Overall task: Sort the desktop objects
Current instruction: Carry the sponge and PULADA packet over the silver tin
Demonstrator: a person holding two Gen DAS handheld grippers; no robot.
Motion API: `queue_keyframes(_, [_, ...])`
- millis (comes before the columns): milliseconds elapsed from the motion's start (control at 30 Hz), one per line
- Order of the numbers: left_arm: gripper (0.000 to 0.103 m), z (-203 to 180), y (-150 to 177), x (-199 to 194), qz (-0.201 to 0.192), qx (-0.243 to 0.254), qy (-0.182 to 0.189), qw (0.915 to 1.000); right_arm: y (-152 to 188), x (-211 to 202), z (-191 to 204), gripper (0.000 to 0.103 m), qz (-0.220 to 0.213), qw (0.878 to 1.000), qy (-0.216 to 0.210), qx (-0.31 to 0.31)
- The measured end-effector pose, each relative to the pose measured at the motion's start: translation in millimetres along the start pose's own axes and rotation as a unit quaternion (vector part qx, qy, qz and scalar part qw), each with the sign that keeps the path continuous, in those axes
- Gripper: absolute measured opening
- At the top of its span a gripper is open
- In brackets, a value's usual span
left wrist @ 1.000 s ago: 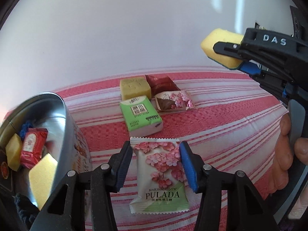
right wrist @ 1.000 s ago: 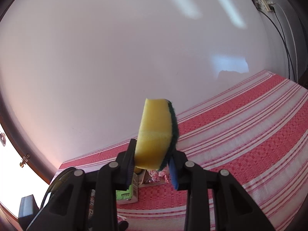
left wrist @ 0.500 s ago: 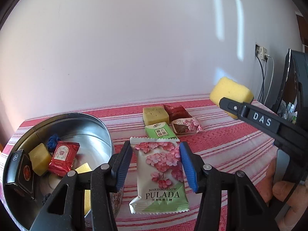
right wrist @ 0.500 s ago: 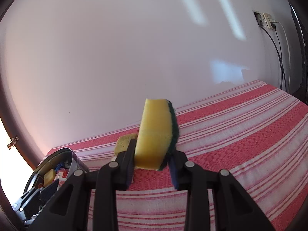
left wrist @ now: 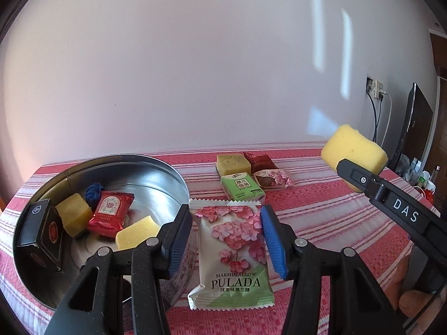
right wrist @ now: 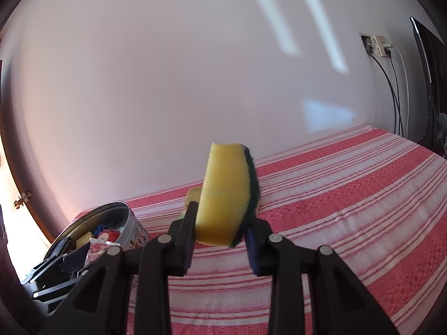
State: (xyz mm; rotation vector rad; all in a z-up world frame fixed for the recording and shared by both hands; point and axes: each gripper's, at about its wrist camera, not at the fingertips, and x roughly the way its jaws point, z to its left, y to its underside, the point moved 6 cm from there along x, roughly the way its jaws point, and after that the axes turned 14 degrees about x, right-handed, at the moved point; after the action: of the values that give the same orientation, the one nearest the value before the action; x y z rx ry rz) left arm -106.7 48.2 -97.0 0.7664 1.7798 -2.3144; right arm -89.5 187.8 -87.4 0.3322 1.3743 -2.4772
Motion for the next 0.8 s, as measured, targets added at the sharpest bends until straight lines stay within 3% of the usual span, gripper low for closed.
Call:
queue_keyframes(267, [0.053,30.5,14.8,-26.7,-0.005,-0.02,-0.004,0.9998,19.9,-15.2,25.2,0.031,0.004,1.0,-0.012,-0.02])
queue_keyframes(467, [0.053,56.7,22.3,-41.5,-0.006,-0.045,-0.013,0.9989,37.3,-17.6,60.6,0.031,0.022,0.998,-0.046,-0.045])
queue_keyframes(800, [0.053,111.1,22.7,-57.5,-0.009,-0.075,-0.071,0.9946,58.4,-8.0,133.3,0.031,0.05,0.989,-0.109,-0.085])
